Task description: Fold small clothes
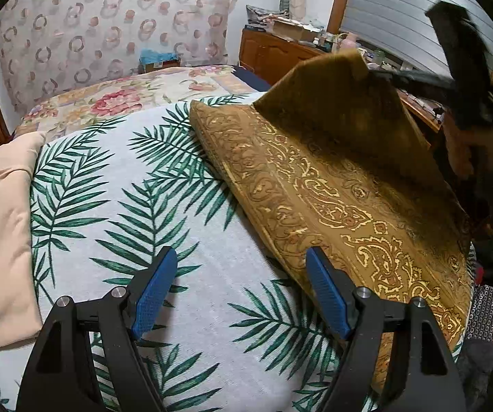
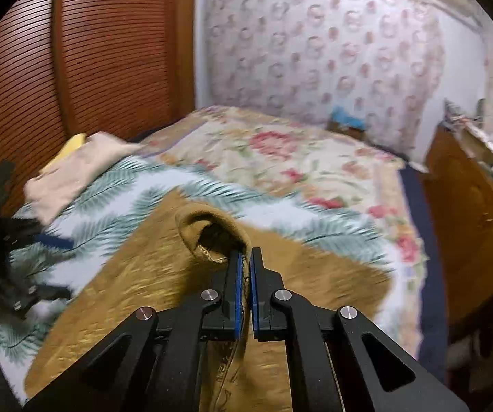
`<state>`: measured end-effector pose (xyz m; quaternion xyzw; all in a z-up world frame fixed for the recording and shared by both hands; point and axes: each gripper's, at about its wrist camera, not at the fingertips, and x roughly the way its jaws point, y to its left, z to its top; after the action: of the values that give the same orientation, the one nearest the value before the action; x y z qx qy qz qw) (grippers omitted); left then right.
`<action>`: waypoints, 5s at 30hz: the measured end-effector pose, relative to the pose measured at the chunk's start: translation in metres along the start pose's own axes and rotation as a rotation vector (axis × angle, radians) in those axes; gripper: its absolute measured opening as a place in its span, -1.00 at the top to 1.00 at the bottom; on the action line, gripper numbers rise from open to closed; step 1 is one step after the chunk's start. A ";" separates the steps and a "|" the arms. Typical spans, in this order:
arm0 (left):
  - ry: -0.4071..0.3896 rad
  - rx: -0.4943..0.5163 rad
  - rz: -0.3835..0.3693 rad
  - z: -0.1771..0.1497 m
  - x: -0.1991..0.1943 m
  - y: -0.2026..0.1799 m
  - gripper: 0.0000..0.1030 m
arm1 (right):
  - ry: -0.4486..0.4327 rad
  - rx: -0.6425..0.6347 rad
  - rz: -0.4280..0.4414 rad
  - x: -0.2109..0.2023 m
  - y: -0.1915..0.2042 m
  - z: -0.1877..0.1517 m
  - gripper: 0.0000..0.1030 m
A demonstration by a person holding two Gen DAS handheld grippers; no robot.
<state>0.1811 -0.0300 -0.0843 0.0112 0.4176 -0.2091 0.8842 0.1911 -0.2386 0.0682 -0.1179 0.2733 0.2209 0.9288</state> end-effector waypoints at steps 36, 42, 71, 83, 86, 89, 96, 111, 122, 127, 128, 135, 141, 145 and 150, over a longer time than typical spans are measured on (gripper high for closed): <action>-0.013 0.044 -0.007 -0.018 -0.019 -0.036 -0.52 | 0.066 0.106 -0.166 -0.054 -0.021 -0.059 -0.01; -0.019 0.055 -0.012 -0.031 -0.028 -0.049 -0.52 | 0.051 0.116 -0.176 -0.082 -0.015 -0.073 -0.02; 0.063 0.055 -0.118 -0.092 -0.046 -0.093 0.17 | 0.064 0.132 -0.074 -0.105 0.023 -0.141 -0.08; -0.009 0.056 -0.192 -0.066 -0.063 -0.100 0.86 | 0.096 0.108 0.015 -0.097 0.041 -0.149 -0.09; -0.076 0.077 -0.183 -0.041 -0.072 -0.104 0.86 | 0.096 0.102 0.044 -0.099 0.044 -0.146 -0.13; -0.118 0.082 -0.170 -0.018 -0.071 -0.102 0.87 | 0.080 0.099 0.049 -0.107 0.043 -0.143 -0.16; -0.140 0.081 -0.152 0.022 -0.047 -0.094 0.87 | 0.038 0.085 0.042 -0.124 0.043 -0.142 -0.27; -0.128 0.020 -0.126 0.047 -0.014 -0.078 0.87 | 0.162 0.098 0.060 -0.071 0.021 -0.158 -0.41; -0.187 0.012 -0.081 0.069 -0.028 -0.060 0.87 | 0.083 0.055 0.043 -0.057 -0.005 -0.107 0.73; -0.202 0.004 -0.033 0.090 -0.023 -0.041 0.87 | 0.009 0.039 0.011 -0.041 -0.017 -0.061 0.82; -0.199 0.001 -0.023 0.096 -0.019 -0.037 0.87 | 0.001 0.033 0.007 -0.035 -0.020 -0.052 0.82; -0.151 -0.030 -0.003 0.114 0.018 -0.005 0.87 | 0.032 0.024 0.011 0.025 -0.039 -0.018 0.82; -0.107 -0.048 -0.003 0.113 0.040 0.011 0.79 | 0.108 0.012 0.024 0.075 -0.046 0.001 0.82; -0.112 -0.057 0.002 0.111 0.040 0.019 0.18 | 0.147 -0.002 0.022 0.097 -0.045 0.013 0.82; -0.105 -0.058 -0.012 0.111 0.041 0.026 -0.10 | 0.161 0.010 -0.023 0.100 -0.057 0.026 0.35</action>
<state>0.2953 -0.0426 -0.0461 -0.0282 0.3765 -0.2026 0.9036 0.3050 -0.2451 0.0394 -0.1339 0.3467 0.1986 0.9069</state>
